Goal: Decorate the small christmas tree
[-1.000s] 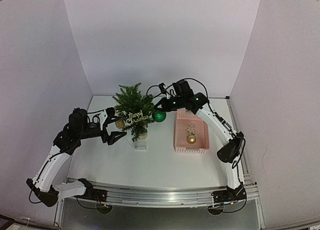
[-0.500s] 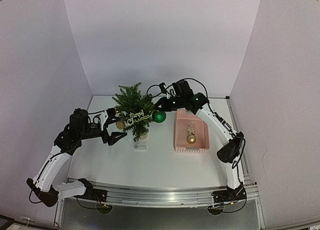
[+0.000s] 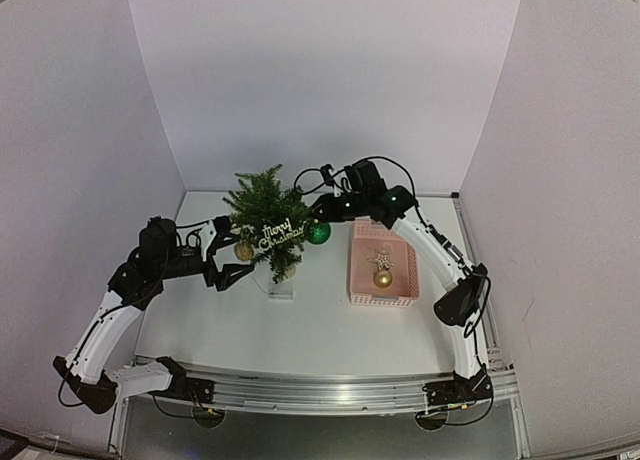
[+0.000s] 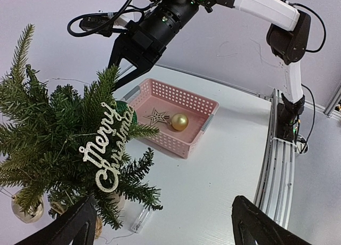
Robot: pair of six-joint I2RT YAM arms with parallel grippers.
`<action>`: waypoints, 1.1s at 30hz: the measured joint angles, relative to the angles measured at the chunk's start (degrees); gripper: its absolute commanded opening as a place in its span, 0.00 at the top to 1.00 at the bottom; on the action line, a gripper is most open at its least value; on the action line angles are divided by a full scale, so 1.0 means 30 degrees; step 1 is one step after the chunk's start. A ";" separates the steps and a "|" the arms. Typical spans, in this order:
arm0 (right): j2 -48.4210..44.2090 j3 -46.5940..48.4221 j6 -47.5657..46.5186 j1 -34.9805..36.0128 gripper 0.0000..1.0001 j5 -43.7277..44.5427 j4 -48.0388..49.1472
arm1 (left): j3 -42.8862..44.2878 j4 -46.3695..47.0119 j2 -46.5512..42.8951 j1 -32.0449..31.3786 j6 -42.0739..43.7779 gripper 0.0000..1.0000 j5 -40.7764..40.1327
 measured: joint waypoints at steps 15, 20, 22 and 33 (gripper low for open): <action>-0.0039 0.0000 0.0079 0.0120 0.61 0.0498 0.0093 | 0.0000 0.0000 0.0000 0.0000 0.0007 0.12 0.0000; -0.0342 0.0000 0.0094 0.0124 0.56 0.0635 0.0102 | 0.0000 -0.0005 0.0000 -0.0005 0.0010 0.09 -0.0049; -0.0603 0.0000 0.0128 0.0124 0.53 0.0655 0.0102 | 0.0000 -0.0007 0.0000 -0.0002 0.0007 0.09 -0.0146; -0.4735 -0.2239 0.0502 0.0028 0.14 0.2888 0.0620 | 0.0000 0.0274 -0.0093 0.0209 -0.0542 0.05 -0.0934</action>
